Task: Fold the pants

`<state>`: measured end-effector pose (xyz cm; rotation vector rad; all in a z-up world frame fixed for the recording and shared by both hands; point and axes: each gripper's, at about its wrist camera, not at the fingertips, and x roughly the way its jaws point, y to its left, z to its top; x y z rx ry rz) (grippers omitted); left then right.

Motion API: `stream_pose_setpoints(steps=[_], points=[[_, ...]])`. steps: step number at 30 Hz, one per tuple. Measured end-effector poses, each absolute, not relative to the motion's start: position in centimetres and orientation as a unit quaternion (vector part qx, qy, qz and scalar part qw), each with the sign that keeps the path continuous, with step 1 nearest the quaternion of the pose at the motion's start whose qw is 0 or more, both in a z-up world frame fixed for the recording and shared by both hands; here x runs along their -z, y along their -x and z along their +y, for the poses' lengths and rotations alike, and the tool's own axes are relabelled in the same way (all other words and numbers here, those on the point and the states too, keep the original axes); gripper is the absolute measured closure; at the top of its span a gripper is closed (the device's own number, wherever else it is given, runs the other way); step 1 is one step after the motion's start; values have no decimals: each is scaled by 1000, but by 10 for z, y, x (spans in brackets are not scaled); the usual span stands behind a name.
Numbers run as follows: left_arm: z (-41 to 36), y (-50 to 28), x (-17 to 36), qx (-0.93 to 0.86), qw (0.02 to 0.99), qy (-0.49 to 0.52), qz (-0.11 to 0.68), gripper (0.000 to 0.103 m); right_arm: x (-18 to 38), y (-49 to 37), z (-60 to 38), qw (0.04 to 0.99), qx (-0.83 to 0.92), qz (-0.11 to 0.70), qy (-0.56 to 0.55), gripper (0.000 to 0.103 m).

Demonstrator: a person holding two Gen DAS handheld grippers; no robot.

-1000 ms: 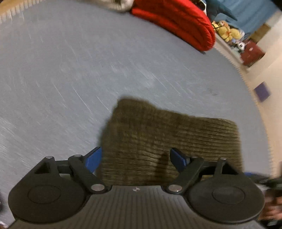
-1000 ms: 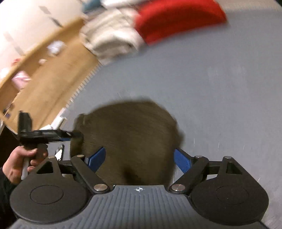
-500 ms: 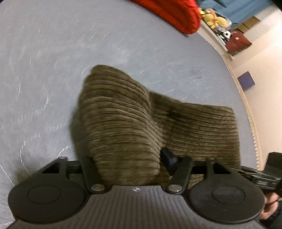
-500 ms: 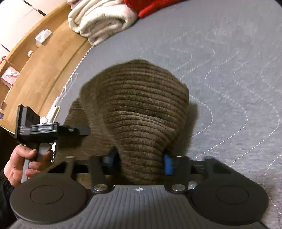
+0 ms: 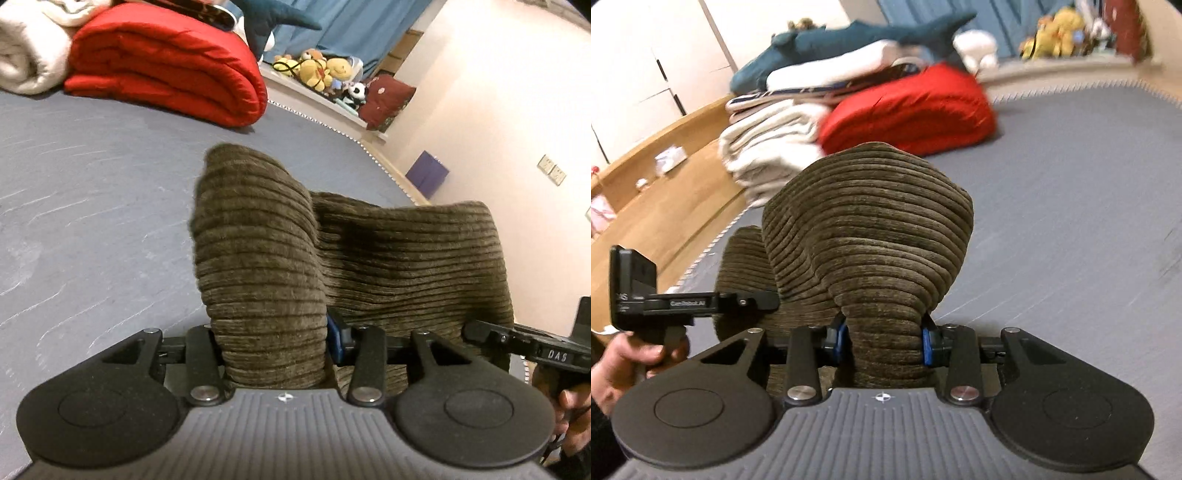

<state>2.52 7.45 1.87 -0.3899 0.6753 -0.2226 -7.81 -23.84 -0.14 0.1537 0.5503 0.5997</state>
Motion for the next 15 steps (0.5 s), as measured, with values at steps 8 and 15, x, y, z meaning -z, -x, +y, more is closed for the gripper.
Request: stream_pose_setpoints(steps=[8,15], points=[[55,-25,-25,11,942,118,313,33,41,40,-270,951,-99,291,-44,50],[44,-14,19,95,903,16,419,65,53,71,-264,908,-242,339,51,54]])
